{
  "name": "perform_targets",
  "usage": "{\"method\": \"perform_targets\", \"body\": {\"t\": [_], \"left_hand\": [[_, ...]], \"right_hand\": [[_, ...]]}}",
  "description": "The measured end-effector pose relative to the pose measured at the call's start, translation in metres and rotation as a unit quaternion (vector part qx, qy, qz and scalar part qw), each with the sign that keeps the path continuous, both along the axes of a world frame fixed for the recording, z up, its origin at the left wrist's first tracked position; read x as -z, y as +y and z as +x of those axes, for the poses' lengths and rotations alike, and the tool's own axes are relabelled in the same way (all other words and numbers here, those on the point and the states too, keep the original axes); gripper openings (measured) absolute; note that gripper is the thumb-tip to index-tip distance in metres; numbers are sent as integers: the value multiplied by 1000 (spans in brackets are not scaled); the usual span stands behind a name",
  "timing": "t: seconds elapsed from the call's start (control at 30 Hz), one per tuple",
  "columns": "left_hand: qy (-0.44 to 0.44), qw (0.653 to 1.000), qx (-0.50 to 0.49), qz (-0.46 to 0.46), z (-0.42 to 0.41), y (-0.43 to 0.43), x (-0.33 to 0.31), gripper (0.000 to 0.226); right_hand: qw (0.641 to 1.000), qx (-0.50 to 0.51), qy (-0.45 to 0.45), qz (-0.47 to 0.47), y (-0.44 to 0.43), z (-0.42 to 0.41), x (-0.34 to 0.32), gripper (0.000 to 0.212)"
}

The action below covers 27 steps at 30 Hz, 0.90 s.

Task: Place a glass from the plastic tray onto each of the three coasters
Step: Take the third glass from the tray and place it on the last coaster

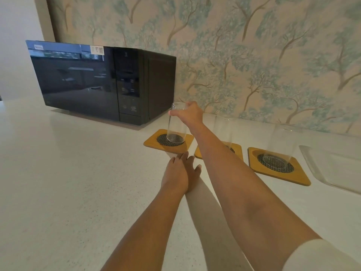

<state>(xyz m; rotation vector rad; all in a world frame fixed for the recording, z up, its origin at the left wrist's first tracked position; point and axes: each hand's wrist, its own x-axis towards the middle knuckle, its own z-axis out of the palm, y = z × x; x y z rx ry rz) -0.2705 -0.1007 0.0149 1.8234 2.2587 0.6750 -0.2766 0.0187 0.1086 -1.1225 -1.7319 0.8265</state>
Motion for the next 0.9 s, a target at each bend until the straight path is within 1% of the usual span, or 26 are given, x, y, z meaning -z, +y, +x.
{"method": "perform_targets", "body": {"t": [0.07, 0.17, 0.2, 0.3, 0.33, 0.5, 0.63, 0.83, 0.9], "left_hand": [[-2, 1000, 3, 0, 0, -3, -2, 48], [-45, 999, -10, 20, 1, -7, -5, 46], [-43, 999, -6, 23, 2, -8, -6, 45], [18, 999, 11, 32, 1, -6, -2, 46], [22, 999, 12, 34, 1, -6, -2, 46], [-8, 999, 10, 40, 1, -7, -3, 46], [-75, 996, -8, 38, 2, -9, -5, 45], [-47, 998, -2, 32, 3, -10, -6, 48], [-69, 997, 0, 36, 3, -10, -7, 48]], "right_hand": [[1000, 0, -9, 4, 3, -4, 3, 77], [1000, -1, -19, -2, 7, -9, 5, 74], [1000, -1, -19, -5, 8, -11, 5, 73], [1000, -1, -14, -7, 11, -16, 7, 73], [1000, -1, -13, -8, 12, -18, 7, 73], [1000, -7, -9, -12, 14, -24, 10, 74], [1000, -3, -16, -8, 17, -26, 12, 76], [1000, -3, -29, -3, 19, -28, 14, 78], [999, -12, -33, -4, 18, -29, 15, 79]]}}
